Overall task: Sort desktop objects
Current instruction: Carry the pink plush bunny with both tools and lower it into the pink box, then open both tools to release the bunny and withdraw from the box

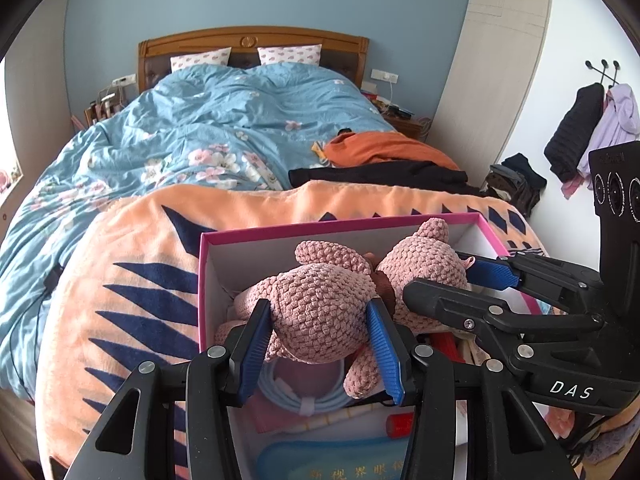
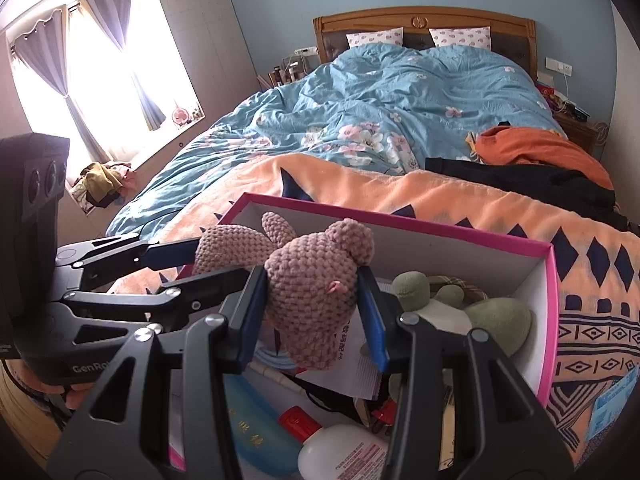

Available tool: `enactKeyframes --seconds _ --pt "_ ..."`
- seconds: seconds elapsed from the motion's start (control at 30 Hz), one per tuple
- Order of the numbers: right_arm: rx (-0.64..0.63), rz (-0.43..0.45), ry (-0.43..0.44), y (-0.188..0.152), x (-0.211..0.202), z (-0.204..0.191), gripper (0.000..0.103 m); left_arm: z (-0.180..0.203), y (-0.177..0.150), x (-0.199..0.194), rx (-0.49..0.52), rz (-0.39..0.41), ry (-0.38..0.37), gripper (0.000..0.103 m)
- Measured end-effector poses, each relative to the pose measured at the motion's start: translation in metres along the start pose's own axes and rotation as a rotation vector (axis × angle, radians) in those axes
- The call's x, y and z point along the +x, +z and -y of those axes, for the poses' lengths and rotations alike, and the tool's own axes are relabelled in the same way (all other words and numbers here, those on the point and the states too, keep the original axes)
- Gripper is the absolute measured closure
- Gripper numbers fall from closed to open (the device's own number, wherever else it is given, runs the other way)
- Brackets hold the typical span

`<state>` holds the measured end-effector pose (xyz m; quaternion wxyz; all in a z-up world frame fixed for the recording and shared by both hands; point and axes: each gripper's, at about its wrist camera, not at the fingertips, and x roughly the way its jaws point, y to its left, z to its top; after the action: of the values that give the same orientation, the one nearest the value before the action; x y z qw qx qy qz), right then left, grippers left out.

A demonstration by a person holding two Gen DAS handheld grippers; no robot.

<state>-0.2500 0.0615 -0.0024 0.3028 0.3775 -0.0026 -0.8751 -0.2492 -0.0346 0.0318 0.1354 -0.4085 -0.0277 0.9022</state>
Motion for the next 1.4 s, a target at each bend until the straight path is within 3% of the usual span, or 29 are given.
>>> enactKeyframes --seconds 0.47,0.67,0.87,1.0,1.23,1.33,1.4 --pt "-0.018 -0.093 0.002 0.006 0.031 0.008 0.056 -0.009 0.0 0.025 -0.004 -0.065 0.023 0.056" --pt "-0.018 -0.125 -0.086 0.008 0.046 0.019 0.056 -0.006 -0.003 0.033 0.016 -0.095 0.058 0.055" --pt "-0.065 -0.188 -0.127 0.008 0.061 0.017 0.055 0.0 -0.002 0.042 0.046 -0.138 0.158 0.055" --pt "-0.102 -0.175 -0.149 0.006 0.055 0.009 0.053 -0.003 -0.001 0.046 0.023 -0.163 0.173 0.055" --pt "-0.142 -0.075 -0.169 0.002 0.02 0.0 0.053 -0.001 -0.001 0.049 0.041 -0.175 0.187 0.055" --pt "-0.227 -0.102 -0.222 -0.003 0.027 -0.013 0.07 -0.001 -0.001 0.049 0.034 -0.175 0.18 0.055" --pt "-0.259 -0.17 -0.254 -0.008 0.043 -0.016 0.075 0.001 -0.002 0.047 0.03 -0.168 0.163 0.055"
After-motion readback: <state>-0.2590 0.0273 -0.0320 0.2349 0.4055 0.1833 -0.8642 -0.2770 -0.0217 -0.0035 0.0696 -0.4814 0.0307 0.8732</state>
